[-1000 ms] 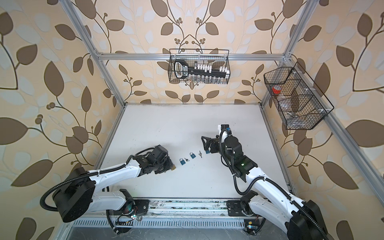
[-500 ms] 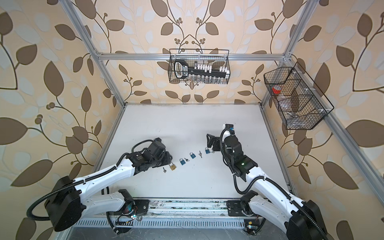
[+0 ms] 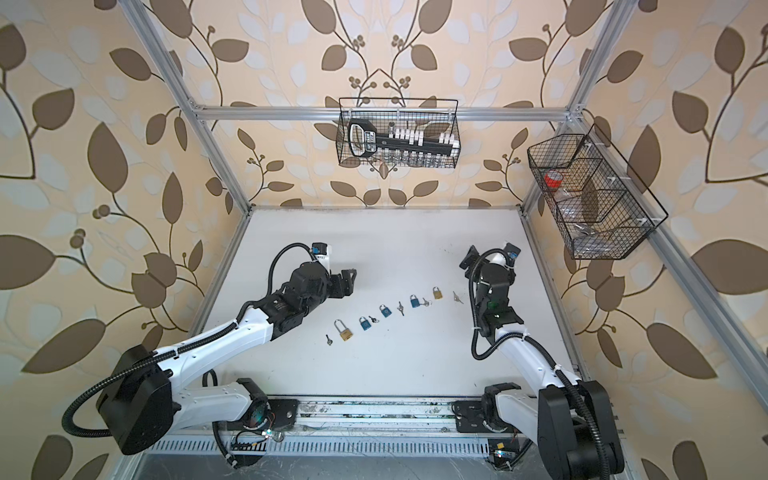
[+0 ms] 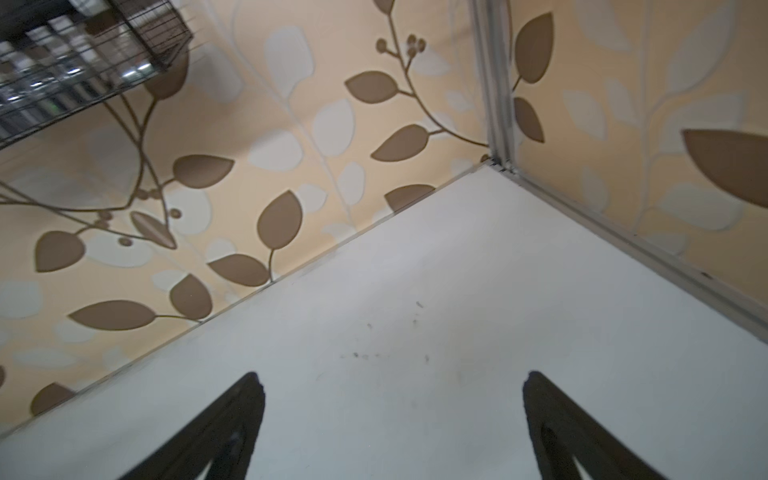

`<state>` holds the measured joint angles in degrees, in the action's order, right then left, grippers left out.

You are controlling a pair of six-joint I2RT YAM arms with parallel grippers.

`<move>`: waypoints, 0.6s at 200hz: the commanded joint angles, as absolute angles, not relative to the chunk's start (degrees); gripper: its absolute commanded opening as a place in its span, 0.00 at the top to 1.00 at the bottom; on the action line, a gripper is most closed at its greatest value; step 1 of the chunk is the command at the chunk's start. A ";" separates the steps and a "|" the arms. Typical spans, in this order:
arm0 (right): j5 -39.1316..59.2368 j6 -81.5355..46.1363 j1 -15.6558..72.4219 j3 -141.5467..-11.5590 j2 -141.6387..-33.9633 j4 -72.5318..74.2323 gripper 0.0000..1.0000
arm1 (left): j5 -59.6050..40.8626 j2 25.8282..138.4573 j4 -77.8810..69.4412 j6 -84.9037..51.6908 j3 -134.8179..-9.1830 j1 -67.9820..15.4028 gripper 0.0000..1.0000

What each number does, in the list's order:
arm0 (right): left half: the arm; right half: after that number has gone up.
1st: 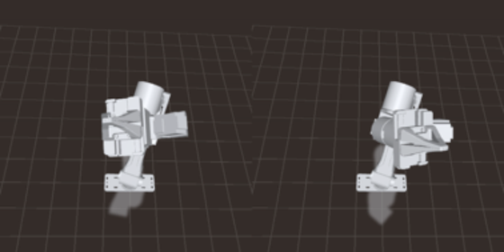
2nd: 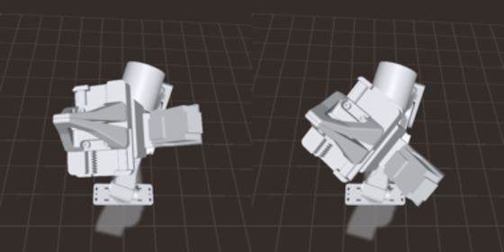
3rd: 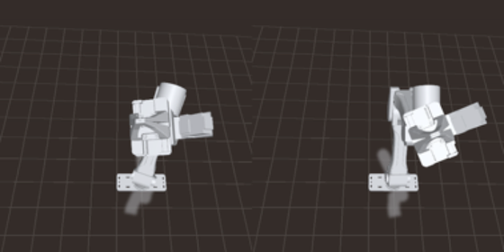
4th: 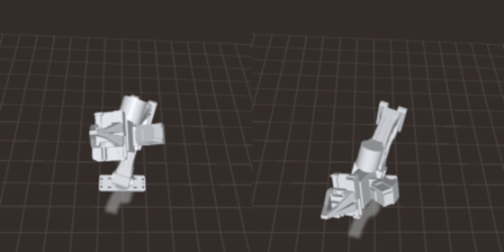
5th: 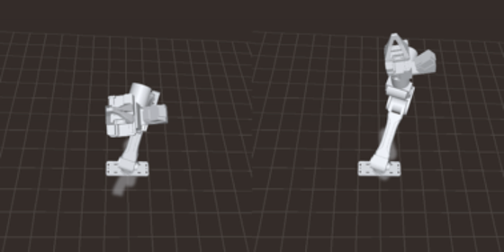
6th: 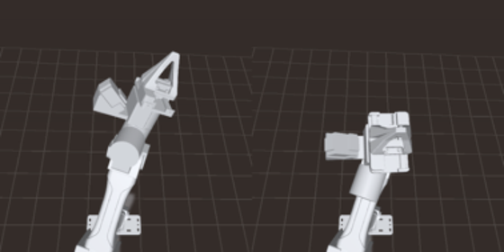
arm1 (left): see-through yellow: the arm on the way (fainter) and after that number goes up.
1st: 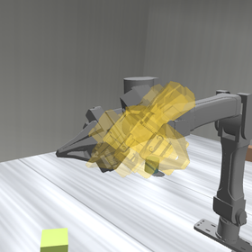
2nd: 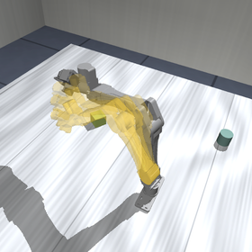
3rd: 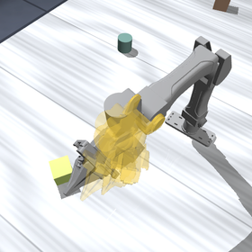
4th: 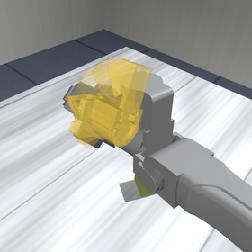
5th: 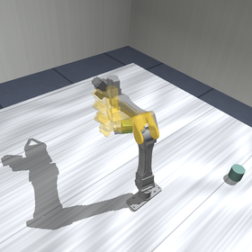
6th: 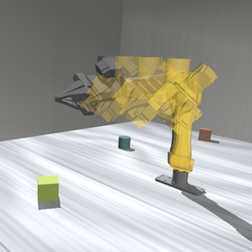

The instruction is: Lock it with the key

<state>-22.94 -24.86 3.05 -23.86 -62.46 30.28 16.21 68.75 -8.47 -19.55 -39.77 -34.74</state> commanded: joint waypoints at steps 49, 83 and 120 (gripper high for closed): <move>-17.10 -7.19 0.90 -7.60 -58.03 51.13 0.01 | 21.43 63.31 -14.72 -11.41 -33.11 -23.66 0.01; -14.33 -6.74 0.92 -6.77 -65.22 57.17 0.01 | 23.66 68.41 -18.44 -5.86 -31.65 -23.38 0.01; -12.84 -7.16 -0.89 -8.59 -74.24 63.14 0.01 | 26.51 71.82 -24.90 0.50 -29.84 -22.96 0.01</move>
<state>-15.64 -7.60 0.71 -6.94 -71.18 56.25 23.14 71.24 -16.45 -6.15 -30.61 -23.53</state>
